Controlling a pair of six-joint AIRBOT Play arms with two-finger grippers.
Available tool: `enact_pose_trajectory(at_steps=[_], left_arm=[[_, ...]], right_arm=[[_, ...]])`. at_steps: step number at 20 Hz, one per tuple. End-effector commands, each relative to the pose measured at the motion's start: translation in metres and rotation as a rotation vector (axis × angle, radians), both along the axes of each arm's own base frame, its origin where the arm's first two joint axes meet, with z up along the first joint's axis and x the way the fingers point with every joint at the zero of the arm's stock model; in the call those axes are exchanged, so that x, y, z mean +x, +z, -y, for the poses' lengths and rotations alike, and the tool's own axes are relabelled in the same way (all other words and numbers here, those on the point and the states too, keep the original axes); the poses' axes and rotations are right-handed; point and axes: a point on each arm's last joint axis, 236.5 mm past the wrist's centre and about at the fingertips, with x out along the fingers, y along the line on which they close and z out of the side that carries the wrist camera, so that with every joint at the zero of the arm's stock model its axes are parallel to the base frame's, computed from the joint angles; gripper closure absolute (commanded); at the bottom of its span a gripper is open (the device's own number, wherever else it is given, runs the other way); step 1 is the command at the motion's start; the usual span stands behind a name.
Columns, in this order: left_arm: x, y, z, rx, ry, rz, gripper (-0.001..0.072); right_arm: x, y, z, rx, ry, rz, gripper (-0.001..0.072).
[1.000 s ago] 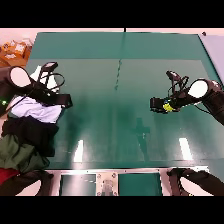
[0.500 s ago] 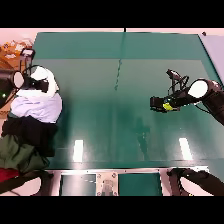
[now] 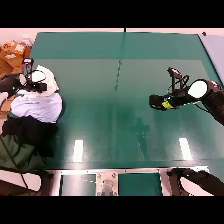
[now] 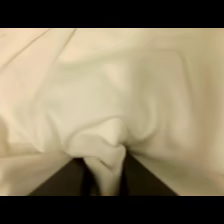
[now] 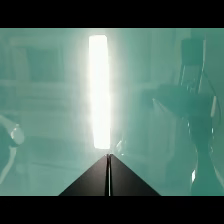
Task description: Fold the shirts.
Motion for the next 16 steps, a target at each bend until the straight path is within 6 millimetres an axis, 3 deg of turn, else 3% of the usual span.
enact_pose_trajectory(at_steps=[1, 3, 4, 7, 9, 11, 13, 16], left_arm=[[-0.016, -0.014, 0.010, -0.049, -0.039, -0.135, 0.0680], [-0.012, 0.015, 0.019, -0.102, -0.031, -0.154, 0.0681], [-0.006, 0.039, 0.027, -0.124, -0.038, -0.136, 0.0682], [0.014, 0.132, 0.074, -0.156, -0.092, 0.006, 0.0682], [0.015, 0.199, 0.134, -0.199, -0.181, 0.136, 0.0682], [-0.003, 0.248, 0.209, -0.272, -0.320, 0.218, 0.0681], [-0.033, 0.269, 0.283, -0.379, -0.455, 0.218, 0.0681], [-0.081, 0.261, 0.375, -0.469, -0.636, 0.133, 0.0681]], right_arm=[[0.002, 0.000, 0.002, 0.000, -0.006, 0.005, 0.0696], [0.004, 0.000, 0.009, 0.000, -0.029, 0.006, 0.0697], [0.006, 0.001, 0.016, 0.000, -0.050, 0.006, 0.0696], [0.013, 0.001, 0.049, 0.000, -0.147, 0.007, 0.0696], [0.017, 0.001, 0.076, 0.000, -0.227, 0.007, 0.0696], [0.018, 0.001, 0.102, 0.000, -0.301, 0.006, 0.0697], [0.016, 0.001, 0.121, 0.000, -0.344, 0.000, 0.0698], [0.018, 0.004, 0.125, 0.039, -0.364, 0.010, 0.0698]])
